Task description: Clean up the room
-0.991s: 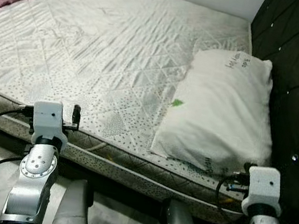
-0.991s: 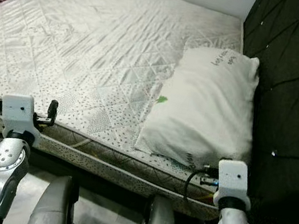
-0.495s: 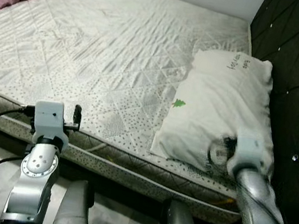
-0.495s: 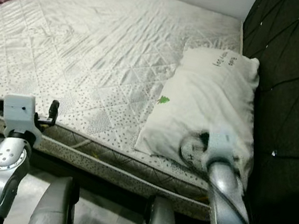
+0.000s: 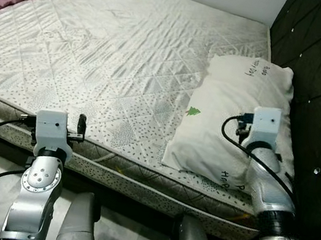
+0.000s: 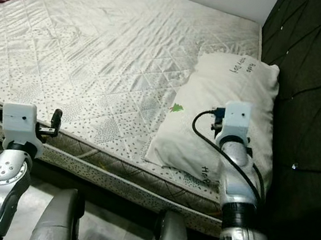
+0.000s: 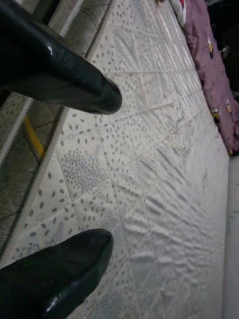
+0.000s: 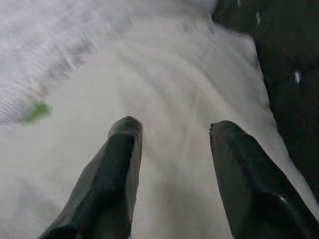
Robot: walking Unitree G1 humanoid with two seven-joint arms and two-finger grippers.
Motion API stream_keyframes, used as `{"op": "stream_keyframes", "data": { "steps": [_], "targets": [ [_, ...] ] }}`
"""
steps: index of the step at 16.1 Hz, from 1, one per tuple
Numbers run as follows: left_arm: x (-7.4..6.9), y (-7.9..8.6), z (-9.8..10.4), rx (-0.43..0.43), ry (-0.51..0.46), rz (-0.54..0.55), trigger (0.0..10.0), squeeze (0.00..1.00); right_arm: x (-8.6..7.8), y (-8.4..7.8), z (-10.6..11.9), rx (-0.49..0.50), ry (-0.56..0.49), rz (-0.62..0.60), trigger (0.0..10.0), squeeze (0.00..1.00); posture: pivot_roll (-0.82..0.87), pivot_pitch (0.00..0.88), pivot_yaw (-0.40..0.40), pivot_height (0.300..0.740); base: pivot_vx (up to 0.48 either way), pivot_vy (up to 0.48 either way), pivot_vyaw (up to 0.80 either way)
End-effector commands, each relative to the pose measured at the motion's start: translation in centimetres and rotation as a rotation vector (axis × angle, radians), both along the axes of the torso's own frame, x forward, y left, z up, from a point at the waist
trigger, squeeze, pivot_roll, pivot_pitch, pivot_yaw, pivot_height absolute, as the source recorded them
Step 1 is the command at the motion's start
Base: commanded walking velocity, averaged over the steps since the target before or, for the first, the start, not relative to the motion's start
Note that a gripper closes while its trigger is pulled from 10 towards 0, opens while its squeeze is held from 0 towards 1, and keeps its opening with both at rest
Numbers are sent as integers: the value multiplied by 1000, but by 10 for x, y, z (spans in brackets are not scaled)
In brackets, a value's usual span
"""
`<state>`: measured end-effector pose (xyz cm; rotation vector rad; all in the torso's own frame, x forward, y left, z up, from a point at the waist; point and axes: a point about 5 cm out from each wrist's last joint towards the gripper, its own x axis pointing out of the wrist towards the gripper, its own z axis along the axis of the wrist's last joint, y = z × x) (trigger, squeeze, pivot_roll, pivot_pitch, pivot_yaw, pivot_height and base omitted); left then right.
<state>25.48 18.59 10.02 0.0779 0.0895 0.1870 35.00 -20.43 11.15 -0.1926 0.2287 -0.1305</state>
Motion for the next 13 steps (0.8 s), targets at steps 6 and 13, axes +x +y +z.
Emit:
{"op": "stream_keyframes", "data": {
  "steps": [6,13],
  "targets": [
    [-16,-8,5,9,2,-42,10000,0,-4,-24,-23,-6,54,-164,10000,1000,156,52,-69,582,0,0,0],
    [-22,-9,5,1,33,-46,10000,0,-2,-7,-30,15,37,-85,10000,1000,159,76,-64,582,0,0,-229]
  ]
}}
